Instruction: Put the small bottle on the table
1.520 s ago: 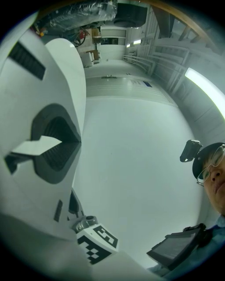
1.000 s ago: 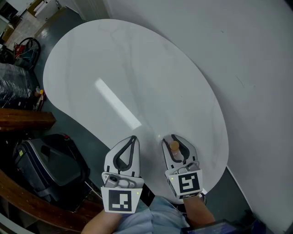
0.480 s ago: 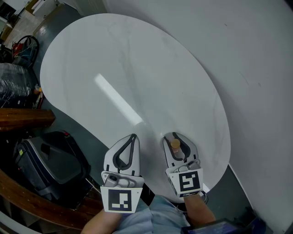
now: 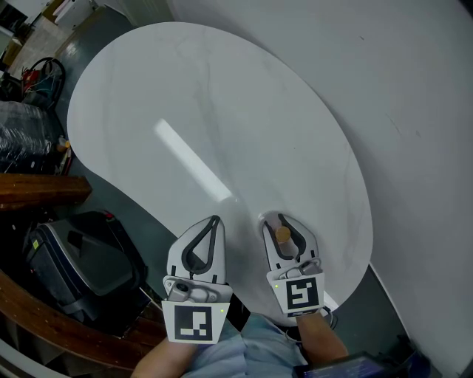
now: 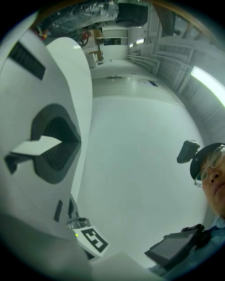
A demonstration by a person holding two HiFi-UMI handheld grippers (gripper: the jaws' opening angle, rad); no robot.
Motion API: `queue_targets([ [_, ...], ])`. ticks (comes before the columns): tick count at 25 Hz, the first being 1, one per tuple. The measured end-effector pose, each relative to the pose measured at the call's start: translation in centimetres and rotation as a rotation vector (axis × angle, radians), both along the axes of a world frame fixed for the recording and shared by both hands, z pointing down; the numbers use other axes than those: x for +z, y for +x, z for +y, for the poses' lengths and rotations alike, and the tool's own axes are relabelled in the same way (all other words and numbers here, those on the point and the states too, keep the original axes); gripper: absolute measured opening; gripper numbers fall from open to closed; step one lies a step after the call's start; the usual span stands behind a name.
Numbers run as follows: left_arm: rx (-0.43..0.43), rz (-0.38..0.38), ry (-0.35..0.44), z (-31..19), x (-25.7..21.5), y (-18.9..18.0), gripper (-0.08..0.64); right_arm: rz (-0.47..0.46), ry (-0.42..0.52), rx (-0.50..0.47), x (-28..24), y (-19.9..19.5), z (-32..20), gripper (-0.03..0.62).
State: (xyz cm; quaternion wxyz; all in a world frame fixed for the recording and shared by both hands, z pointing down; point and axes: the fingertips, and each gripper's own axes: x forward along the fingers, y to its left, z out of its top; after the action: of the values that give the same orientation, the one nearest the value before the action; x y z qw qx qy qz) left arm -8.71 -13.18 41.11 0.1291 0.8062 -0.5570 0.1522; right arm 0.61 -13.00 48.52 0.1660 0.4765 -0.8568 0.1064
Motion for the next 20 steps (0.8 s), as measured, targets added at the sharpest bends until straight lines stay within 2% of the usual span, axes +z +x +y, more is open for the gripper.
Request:
queue_targets([
  [3, -0.006, 0.003, 0.008, 0.2, -0.3, -0.1, 0.003, 0.026, -0.006, -0.006, 0.5, 0.0, 0.3, 0.115],
  [7, -0.002, -0.008, 0.031, 0.4, -0.8, -0.4, 0.003, 0.007, -0.118, 0.033, 1.9, 0.1, 0.9, 0.121],
  [9, -0.002, -0.011, 0.047, 0.5, -1.2, -0.5, 0.003, 0.001, -0.133, 0.036, 2.0, 0.1, 0.7, 0.129],
  [13, -0.009, -0.008, 0.061, 0.8, -1.9, -0.7, 0.003, 0.021, -0.057, 0.036, 0.6, 0.4, 0.0, 0.155],
  [20, -0.016, 0.013, 0.164, 0.7, -4.8, -0.3, 0.003, 0.003, 0.05, 0.077, -3.7, 0.9, -0.7, 0.16],
])
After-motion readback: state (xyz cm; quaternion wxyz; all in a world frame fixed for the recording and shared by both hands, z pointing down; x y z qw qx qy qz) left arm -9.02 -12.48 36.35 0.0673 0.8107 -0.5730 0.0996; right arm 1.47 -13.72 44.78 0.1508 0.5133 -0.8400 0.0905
